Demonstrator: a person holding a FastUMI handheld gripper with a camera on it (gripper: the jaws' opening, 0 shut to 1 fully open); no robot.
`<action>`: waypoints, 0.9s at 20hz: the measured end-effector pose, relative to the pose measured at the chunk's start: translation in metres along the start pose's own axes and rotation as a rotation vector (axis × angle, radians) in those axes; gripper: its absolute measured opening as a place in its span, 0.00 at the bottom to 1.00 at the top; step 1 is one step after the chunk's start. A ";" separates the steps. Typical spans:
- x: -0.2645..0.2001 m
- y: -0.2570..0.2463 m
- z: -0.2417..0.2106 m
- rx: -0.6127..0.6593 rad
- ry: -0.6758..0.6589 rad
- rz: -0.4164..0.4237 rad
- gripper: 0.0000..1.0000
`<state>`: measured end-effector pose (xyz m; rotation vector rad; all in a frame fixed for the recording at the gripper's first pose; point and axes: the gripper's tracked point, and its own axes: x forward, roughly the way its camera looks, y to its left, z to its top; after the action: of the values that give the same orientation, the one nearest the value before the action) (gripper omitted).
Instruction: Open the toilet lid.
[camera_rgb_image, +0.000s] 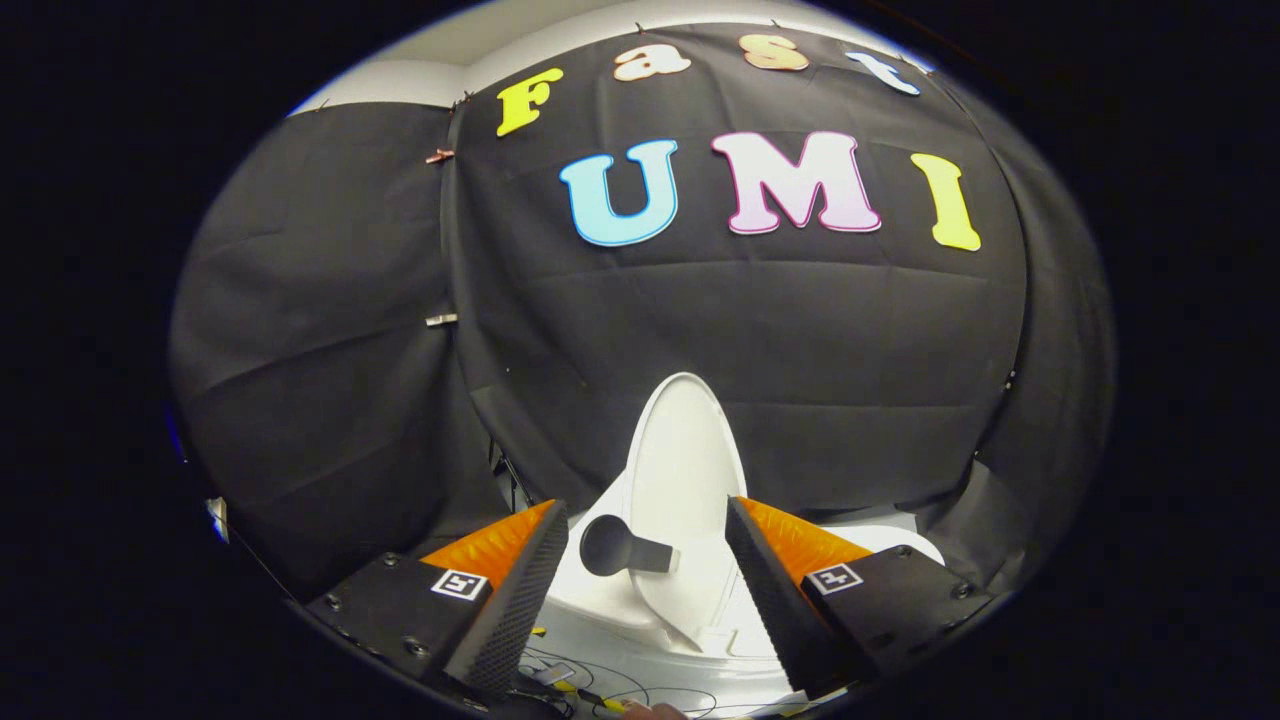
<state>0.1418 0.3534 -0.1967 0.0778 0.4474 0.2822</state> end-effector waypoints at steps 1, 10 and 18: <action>-0.011 -0.005 0.009 -0.002 -0.017 0.003 1.00; -0.129 -0.101 0.099 -0.032 -0.240 -0.073 0.99; -0.244 -0.202 0.132 -0.081 -0.401 -0.248 0.99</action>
<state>0.0398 0.0883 -0.0038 -0.0021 0.0450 0.0365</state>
